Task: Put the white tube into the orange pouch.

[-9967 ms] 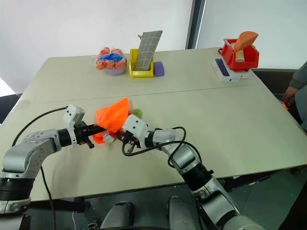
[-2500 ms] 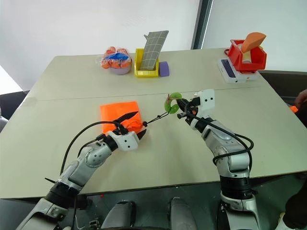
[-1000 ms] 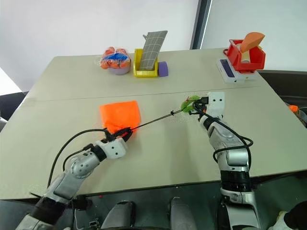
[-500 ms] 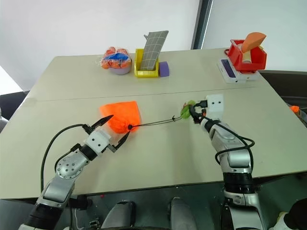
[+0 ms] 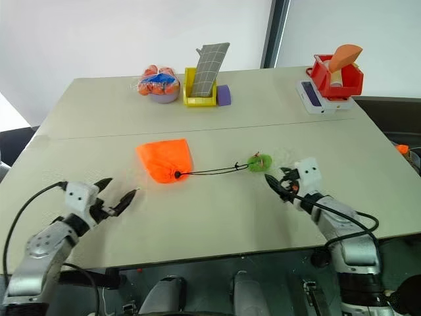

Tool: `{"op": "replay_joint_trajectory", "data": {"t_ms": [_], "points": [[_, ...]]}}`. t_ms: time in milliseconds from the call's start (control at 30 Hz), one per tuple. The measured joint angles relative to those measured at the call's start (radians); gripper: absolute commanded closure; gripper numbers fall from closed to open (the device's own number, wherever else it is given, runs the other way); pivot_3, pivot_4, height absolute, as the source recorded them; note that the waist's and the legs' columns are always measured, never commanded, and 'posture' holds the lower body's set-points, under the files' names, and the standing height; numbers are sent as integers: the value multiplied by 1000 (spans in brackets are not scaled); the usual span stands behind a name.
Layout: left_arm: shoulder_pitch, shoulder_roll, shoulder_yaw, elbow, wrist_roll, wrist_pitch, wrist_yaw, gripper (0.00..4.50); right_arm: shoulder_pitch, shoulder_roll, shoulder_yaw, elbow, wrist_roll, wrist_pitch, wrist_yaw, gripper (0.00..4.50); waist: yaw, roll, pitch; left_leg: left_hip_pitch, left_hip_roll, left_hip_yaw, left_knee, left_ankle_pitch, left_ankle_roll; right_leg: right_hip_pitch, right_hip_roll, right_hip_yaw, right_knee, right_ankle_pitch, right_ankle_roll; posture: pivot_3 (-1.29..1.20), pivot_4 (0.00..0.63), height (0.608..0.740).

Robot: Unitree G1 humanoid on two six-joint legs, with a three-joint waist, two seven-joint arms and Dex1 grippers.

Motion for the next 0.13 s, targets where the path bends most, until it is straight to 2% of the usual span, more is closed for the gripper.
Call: {"op": "replay_joint_trajectory", "data": {"t_ms": [133], "points": [[0,2,36,28,-11,22,3,230,4,-9,-14,1,22,-25,74,1513,0,0,0,0,0,0,0,0,0,0,0,0,-1,0,0,0,150,740]]}}
